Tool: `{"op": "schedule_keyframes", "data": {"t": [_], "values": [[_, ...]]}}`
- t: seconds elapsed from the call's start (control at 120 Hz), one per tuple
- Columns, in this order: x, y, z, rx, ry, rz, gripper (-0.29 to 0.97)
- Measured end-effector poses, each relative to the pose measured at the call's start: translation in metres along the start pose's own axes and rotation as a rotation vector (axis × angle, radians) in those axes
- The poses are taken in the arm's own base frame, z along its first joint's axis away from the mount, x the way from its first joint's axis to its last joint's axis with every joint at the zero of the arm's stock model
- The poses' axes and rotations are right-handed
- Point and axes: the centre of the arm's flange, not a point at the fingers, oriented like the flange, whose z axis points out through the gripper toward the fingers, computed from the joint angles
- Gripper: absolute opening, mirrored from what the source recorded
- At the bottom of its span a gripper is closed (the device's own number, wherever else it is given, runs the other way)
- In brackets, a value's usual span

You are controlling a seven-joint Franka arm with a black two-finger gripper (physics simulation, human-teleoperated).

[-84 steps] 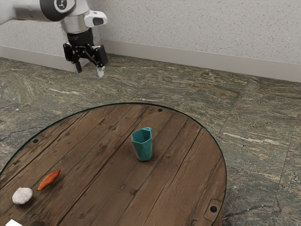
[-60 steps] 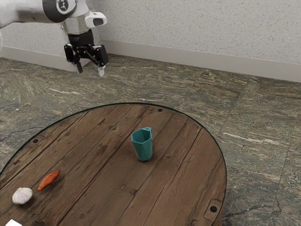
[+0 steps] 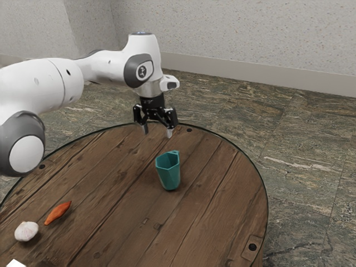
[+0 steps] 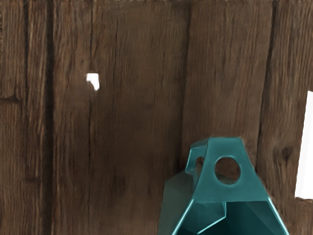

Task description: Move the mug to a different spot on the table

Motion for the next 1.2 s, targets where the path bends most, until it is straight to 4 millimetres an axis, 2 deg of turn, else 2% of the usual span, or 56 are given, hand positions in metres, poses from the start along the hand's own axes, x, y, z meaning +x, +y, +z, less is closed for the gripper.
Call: {"op": "schedule_keyframes", "data": {"t": [0.058,0.125,0.2,0.3,0.492,0.758,0.992,1.2], "values": [[0.01,0.008,0.008,-0.005,0.013,0.006,0.66],[0.02,0.013,0.03,-0.006,0.004,0.007,0.66],[0.025,0.02,0.047,-0.002,-0.006,0.016,0.66],[0.029,0.026,0.061,0.016,-0.007,0.033,0.66],[0.032,0.031,0.069,0.039,0.009,0.06,0.66],[0.038,0.03,0.102,0.05,-0.002,0.075,0.66],[0.04,0.038,0.111,0.04,0.005,0.088,0.66],[0.039,0.033,0.112,0.032,-0.012,0.071,0.66]]}}
